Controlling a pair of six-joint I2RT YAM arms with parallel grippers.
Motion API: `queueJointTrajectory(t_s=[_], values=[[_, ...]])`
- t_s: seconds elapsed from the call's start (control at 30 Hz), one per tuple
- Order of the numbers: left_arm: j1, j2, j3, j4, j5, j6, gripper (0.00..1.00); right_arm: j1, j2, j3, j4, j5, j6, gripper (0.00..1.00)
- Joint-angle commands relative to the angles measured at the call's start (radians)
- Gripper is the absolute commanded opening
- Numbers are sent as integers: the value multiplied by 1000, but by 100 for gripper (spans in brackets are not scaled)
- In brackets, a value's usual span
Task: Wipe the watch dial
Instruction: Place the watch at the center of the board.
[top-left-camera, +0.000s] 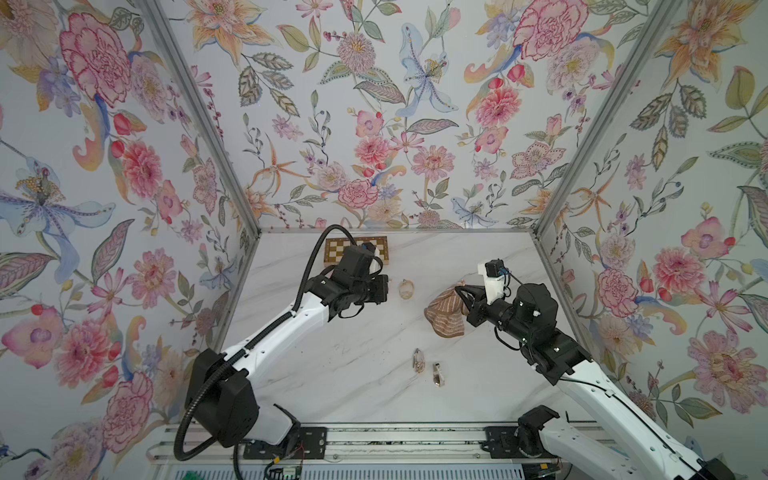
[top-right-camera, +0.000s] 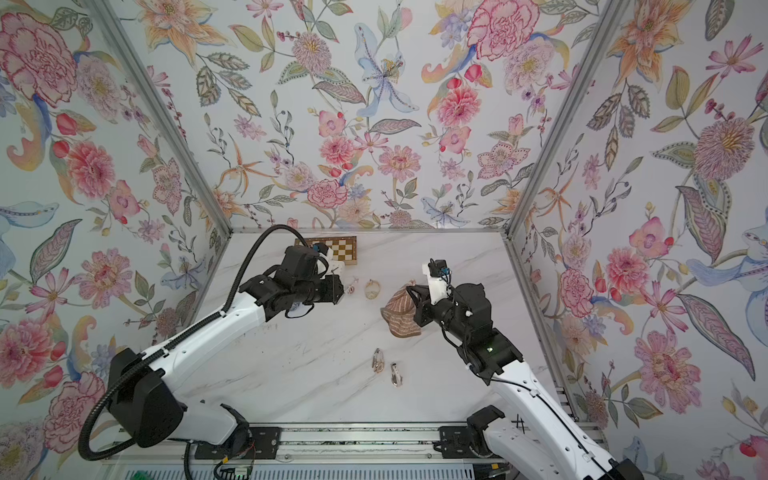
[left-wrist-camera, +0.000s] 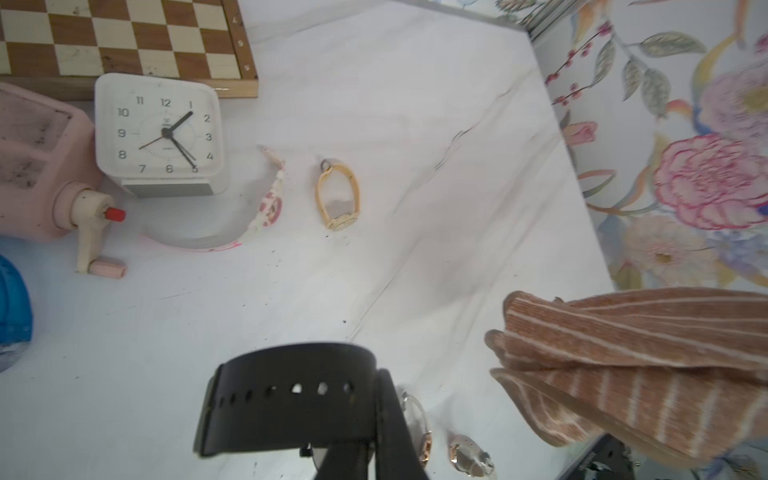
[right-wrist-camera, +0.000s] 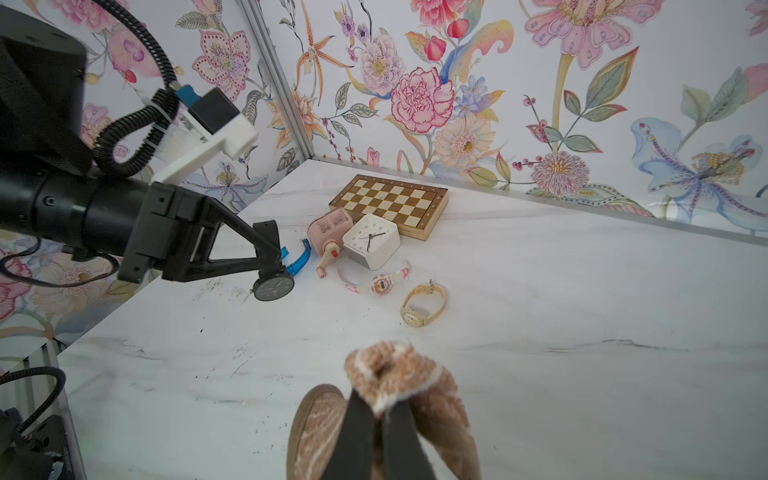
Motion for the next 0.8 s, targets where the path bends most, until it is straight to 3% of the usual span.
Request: queueJointTrajectory(t_s=[0.0,0.3,0.63,0.77], values=[[19,93,63,-178,-88,128,0,-2,7,-24,22,-27,3,0],[80,308,126,-206,-131,208,0,0,5,-44,26,-29,-2,0],[119,435,155,-237,-202,264,0,3,33,-33,24,-41,-2,0],[121,457,174,-244,-196,275,19,6,35,-29,18,-40,-1,0]])
